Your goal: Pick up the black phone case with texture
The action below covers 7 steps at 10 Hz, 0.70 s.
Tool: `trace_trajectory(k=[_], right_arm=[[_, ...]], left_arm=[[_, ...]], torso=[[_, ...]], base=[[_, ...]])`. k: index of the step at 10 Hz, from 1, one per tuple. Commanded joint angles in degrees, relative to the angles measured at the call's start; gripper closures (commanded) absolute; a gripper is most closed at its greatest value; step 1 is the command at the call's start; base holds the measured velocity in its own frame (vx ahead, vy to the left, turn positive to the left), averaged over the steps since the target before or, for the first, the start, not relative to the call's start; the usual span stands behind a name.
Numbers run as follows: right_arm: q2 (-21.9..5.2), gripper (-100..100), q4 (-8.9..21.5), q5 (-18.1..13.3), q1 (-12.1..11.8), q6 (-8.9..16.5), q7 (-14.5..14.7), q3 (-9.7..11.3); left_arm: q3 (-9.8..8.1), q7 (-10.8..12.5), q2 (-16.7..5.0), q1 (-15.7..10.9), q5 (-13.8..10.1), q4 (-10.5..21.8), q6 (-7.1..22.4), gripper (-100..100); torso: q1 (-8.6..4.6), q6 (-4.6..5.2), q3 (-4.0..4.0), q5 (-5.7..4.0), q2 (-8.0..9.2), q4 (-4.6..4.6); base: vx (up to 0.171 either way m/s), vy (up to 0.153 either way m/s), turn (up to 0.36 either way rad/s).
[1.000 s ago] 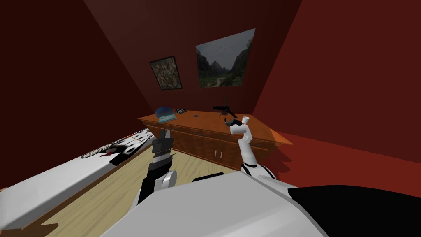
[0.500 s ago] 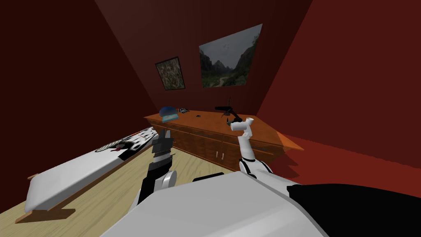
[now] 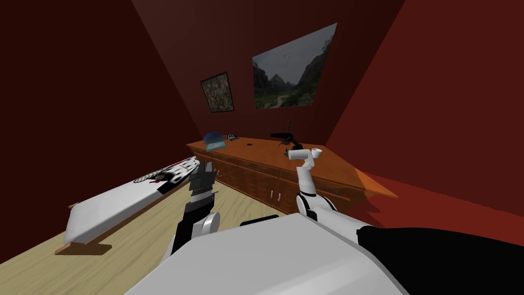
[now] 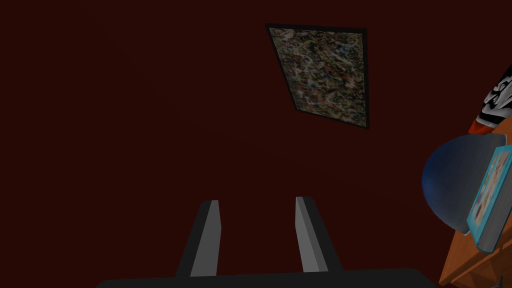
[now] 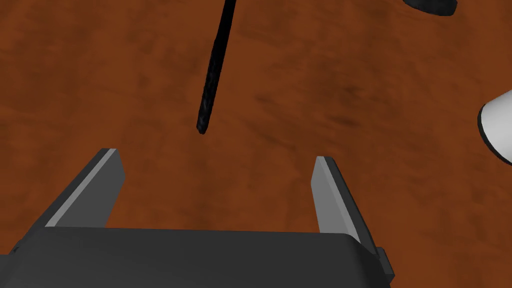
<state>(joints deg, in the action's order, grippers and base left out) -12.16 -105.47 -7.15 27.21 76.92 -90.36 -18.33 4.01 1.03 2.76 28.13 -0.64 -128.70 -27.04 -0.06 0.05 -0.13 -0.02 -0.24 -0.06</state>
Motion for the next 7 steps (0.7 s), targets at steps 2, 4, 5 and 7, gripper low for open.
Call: trace_trajectory(k=[2,4,5,7], right_arm=[[-0.3,-100,1.7,-0.3,1.9,3.9,-3.0,-2.0],[-0.5,-100,3.7,-0.8,3.8,7.1,-5.8,-4.0],[-0.6,-100,4.5,-1.0,4.5,8.3,-6.9,-4.9],[-0.7,-100,6.0,-1.4,5.8,10.5,-8.9,-6.5]], left_arm=[[0.00,0.0,0.0,0.0,0.0,0.0,0.0,0],[0.00,0.0,0.0,0.0,0.0,0.0,0.0,0],[0.00,0.0,0.0,0.0,0.0,0.0,0.0,0],[0.00,0.0,0.0,0.0,0.0,0.0,0.0,0]], torso=[[-0.01,0.03,0.02,-0.01,0.04,0.00],[0.01,0.00,0.01,0.00,0.03,0.00],[0.02,0.01,0.01,0.00,0.03,0.00],[0.01,0.02,0.01,0.00,0.03,0.00]], base=[[0.035,-0.018,0.065],[0.043,-0.016,0.124],[0.042,-0.018,0.107],[0.043,-0.018,0.090]])
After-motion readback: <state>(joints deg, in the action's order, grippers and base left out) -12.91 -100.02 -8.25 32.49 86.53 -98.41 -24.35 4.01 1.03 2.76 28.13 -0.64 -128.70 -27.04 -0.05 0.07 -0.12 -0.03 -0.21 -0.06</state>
